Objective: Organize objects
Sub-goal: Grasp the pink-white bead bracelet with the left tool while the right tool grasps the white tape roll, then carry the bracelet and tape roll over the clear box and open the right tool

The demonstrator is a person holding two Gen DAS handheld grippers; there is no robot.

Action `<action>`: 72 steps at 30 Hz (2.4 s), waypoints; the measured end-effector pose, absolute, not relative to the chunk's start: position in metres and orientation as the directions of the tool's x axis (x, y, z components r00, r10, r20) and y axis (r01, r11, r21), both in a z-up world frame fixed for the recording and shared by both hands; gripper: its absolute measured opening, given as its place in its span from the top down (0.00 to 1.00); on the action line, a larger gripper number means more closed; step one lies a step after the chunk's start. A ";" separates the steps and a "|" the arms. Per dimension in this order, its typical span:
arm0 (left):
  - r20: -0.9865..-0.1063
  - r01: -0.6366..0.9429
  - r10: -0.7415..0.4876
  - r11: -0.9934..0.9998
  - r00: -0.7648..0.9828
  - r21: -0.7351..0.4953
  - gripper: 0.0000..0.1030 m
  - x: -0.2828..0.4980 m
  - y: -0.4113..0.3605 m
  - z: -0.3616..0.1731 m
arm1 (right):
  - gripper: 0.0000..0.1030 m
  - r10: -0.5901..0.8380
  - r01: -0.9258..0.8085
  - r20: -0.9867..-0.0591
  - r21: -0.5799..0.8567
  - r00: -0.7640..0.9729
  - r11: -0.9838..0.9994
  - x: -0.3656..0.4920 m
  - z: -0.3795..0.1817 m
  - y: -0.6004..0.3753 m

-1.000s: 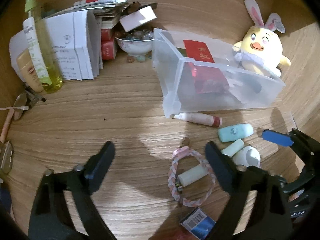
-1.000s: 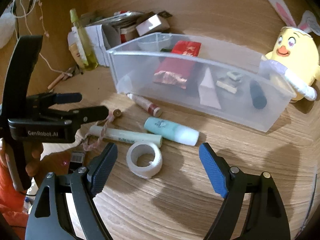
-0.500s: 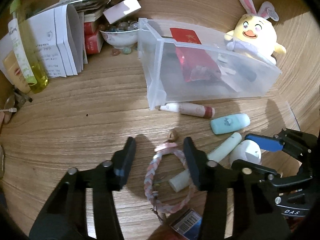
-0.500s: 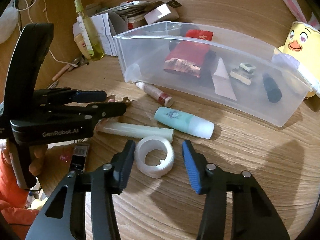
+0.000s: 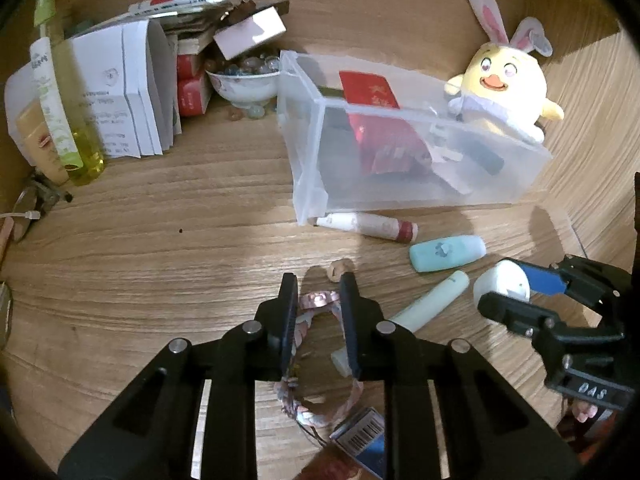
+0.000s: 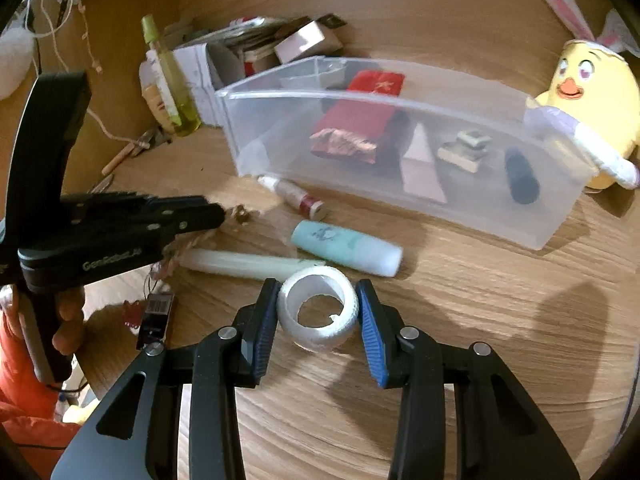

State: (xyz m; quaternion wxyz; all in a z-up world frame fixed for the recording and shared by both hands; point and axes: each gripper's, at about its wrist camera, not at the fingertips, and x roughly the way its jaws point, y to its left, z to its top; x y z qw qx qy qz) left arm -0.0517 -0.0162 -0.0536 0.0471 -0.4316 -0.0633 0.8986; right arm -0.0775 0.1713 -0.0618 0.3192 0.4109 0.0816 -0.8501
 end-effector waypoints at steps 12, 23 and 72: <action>-0.688 -0.037 0.158 -0.982 -0.708 -0.187 0.80 -0.039 -0.017 -0.015 | 0.66 -0.474 0.556 -0.686 0.121 -0.552 -0.823 -0.084 -0.030 0.194; -0.618 -0.066 0.183 -0.976 -0.764 -0.207 0.80 -0.032 -0.014 0.018 | 0.66 -0.473 0.522 -0.618 0.117 -0.627 -0.845 -0.092 -0.001 0.211; -0.806 -0.048 0.165 -0.985 -0.569 -0.168 0.61 -0.108 -0.010 -0.060 | 0.66 -0.402 0.457 -0.583 0.058 -0.706 -0.888 -0.173 0.020 0.215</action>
